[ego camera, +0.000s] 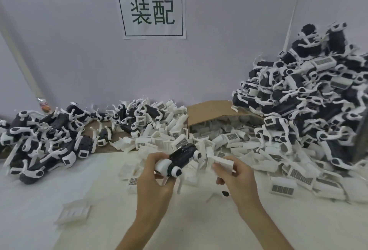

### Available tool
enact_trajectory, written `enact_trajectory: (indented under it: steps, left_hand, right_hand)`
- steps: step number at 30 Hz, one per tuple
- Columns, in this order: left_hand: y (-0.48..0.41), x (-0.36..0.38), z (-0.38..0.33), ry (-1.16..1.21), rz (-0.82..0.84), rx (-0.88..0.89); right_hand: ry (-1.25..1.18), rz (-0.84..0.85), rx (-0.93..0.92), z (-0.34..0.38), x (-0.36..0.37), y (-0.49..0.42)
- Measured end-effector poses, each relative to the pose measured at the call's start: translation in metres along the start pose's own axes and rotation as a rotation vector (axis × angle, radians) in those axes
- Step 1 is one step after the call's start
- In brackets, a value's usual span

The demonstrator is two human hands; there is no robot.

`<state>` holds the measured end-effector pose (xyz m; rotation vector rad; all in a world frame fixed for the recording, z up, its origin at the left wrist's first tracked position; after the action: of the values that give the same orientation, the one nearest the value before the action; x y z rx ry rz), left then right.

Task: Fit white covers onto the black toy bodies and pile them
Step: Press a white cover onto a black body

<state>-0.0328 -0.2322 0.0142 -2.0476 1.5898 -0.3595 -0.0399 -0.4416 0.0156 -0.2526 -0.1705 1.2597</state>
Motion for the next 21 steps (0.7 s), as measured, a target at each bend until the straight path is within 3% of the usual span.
enact_trajectory:
  steps: [8,12,16,21]
  left_hand:
    - [0.010,0.005,0.003,0.043,0.021,-0.062]
    - [0.014,0.008,0.000,-0.090,0.061,0.004]
    - [0.021,0.015,-0.013,-0.272,0.125,0.266]
    - [0.027,0.021,-0.019,-0.442,0.144,0.501]
  right_hand:
    - [0.134,-0.278,-0.167,0.004,-0.016,0.001]
    - [0.166,-0.347,-0.261,0.007,-0.021,0.002]
    - [0.156,-0.293,-0.303,0.008,-0.018,0.002]
    - [0.083,0.032,-0.344,0.008,0.000,0.006]
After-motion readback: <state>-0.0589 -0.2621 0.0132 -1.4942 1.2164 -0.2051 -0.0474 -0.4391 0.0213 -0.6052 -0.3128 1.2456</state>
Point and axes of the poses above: each hand's wrist, its own y-axis away from the middle knuckle, its own x-axis out of the palm, z = x × y, the point moved 4 cm from there along -y, towards the middle knuckle, and after that the axes turned 3 degrees about y, right-handed, at the moved point
